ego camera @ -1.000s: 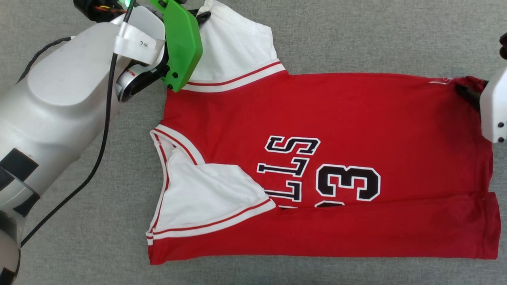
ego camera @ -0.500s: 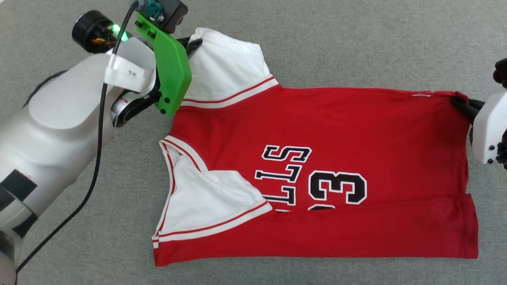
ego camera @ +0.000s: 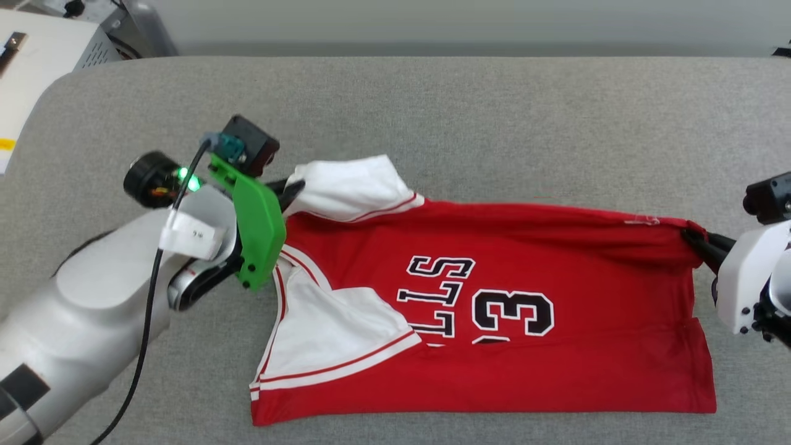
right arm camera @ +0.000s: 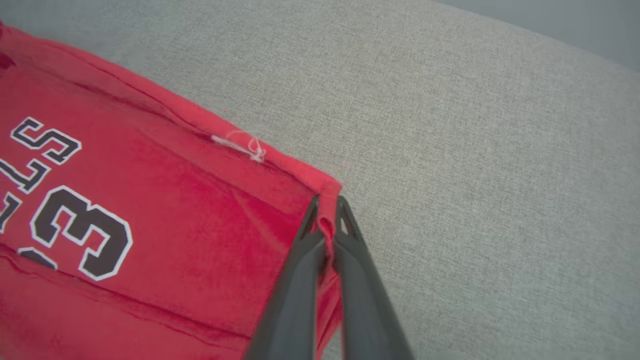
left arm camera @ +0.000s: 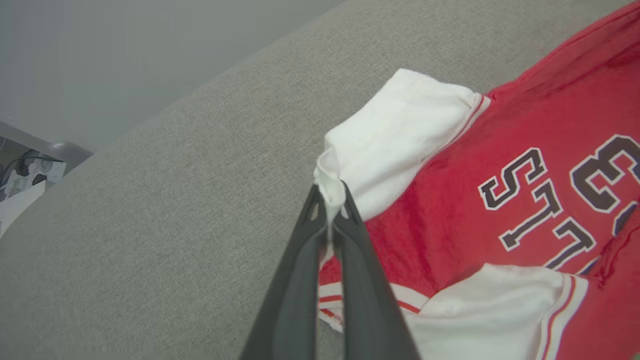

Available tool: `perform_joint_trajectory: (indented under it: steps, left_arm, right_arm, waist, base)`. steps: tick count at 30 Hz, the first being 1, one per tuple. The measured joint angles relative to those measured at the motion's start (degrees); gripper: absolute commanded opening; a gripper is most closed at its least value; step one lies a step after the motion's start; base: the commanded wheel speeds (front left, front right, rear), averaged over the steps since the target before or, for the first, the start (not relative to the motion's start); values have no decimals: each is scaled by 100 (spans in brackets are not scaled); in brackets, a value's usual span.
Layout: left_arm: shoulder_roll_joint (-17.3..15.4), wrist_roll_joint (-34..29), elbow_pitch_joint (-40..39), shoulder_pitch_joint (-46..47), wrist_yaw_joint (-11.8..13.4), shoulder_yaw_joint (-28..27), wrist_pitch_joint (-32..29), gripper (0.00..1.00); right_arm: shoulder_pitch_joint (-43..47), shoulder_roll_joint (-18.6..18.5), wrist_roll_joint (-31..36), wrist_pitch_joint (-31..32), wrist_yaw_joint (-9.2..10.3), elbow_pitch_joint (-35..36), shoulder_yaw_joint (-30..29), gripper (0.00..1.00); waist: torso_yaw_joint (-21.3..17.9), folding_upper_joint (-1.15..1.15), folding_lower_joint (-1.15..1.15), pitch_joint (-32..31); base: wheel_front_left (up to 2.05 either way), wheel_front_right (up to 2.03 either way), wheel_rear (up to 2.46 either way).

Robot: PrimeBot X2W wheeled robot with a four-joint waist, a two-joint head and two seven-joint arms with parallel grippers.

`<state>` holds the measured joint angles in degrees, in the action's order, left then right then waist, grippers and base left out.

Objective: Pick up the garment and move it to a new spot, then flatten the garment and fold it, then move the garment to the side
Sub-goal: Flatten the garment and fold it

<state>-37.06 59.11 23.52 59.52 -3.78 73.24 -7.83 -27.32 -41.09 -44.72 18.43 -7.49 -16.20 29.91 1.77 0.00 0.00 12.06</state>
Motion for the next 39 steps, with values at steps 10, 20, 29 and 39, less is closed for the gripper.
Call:
perform_joint_trajectory:
  steps: [10,20,29,39]
  left_arm:
    - [-725,75,-1163,-1506,733,18,261,0]
    - [-795,205,-1529,-2535,993,24,299,0]
    - [-500,344,-1101,-2872,955,15,441,0]
    - [-308,243,-803,-3035,1214,-138,1162,100]
  right_arm:
    - [855,29,-151,-152,-1,145,66,0]
    - [1655,-8,-302,-216,-1,259,-87,0]
    - [2041,189,-328,-255,-1,110,-186,0]
    - [2130,359,-211,-628,-1,73,-259,100]
  waist:
    - [-79,0,0,-550]
    - [2,0,0,-675]
    - [6,0,0,-561]
    - [-20,0,0,-720]
  base:
    - [0,0,0]
    - [0,0,0]
    - [0,0,0]
    - [0,0,0]
